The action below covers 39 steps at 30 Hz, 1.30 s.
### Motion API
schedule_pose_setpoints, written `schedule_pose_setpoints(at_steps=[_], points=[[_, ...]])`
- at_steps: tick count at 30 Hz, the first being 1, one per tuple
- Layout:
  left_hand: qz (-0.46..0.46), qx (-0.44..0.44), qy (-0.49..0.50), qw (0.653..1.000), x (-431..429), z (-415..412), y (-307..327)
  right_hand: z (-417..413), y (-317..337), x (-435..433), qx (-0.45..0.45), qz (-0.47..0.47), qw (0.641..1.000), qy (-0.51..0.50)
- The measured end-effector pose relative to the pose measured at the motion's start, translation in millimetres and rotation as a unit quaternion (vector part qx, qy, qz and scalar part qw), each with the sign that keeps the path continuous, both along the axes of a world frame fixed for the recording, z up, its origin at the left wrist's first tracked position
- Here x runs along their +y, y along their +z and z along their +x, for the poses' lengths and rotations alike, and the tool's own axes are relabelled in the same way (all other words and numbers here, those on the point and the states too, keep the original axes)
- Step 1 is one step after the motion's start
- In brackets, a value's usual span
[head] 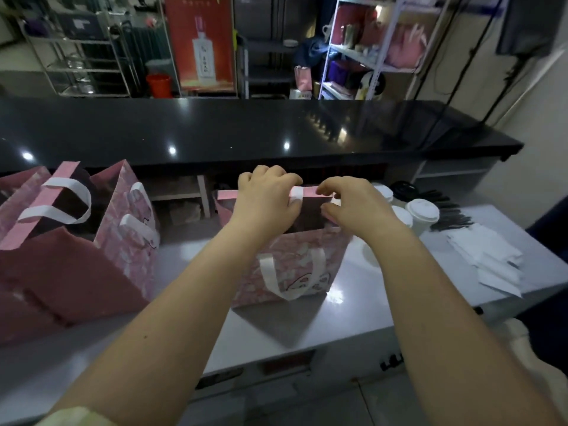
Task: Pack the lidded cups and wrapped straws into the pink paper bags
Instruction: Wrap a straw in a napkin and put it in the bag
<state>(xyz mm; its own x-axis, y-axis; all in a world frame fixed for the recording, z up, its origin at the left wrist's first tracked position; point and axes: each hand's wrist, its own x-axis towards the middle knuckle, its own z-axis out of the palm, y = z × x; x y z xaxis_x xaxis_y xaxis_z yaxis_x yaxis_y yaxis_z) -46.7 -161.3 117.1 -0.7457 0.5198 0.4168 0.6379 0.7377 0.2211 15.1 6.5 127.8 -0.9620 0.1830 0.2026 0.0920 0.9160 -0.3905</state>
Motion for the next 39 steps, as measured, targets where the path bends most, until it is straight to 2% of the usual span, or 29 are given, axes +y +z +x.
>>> schedule_pose_setpoints(at_steps=[5, 10, 14, 22, 29, 35, 39], points=[[-0.026, 0.007, -0.052, 0.998, 73, 48, 1, 65, -1, 60, 0.04, 0.014, 0.998, -0.055], [-0.008, -0.009, -0.088, 0.996, 165, 113, -15, 154, -15, 135, 0.048, 0.005, 0.991, -0.122], [0.006, -0.032, -0.126, 0.992, 245, 180, -47, 231, -42, 199, 0.059, 0.006, 0.987, -0.15], [-0.031, -0.115, -0.166, 0.979, 349, 293, -123, 354, -119, 291, 0.045, -0.071, 0.969, -0.233], [-0.038, -0.136, -0.146, 0.979, 385, 307, -145, 371, -144, 335, 0.039, -0.103, 0.968, -0.227], [-0.038, -0.139, -0.109, 0.984, 424, 259, -154, 326, -159, 371, 0.029, -0.146, 0.966, -0.211], [-0.034, -0.155, -0.121, 0.98, 475, 213, -168, 282, -169, 414, 0.01, -0.144, 0.965, -0.219]])
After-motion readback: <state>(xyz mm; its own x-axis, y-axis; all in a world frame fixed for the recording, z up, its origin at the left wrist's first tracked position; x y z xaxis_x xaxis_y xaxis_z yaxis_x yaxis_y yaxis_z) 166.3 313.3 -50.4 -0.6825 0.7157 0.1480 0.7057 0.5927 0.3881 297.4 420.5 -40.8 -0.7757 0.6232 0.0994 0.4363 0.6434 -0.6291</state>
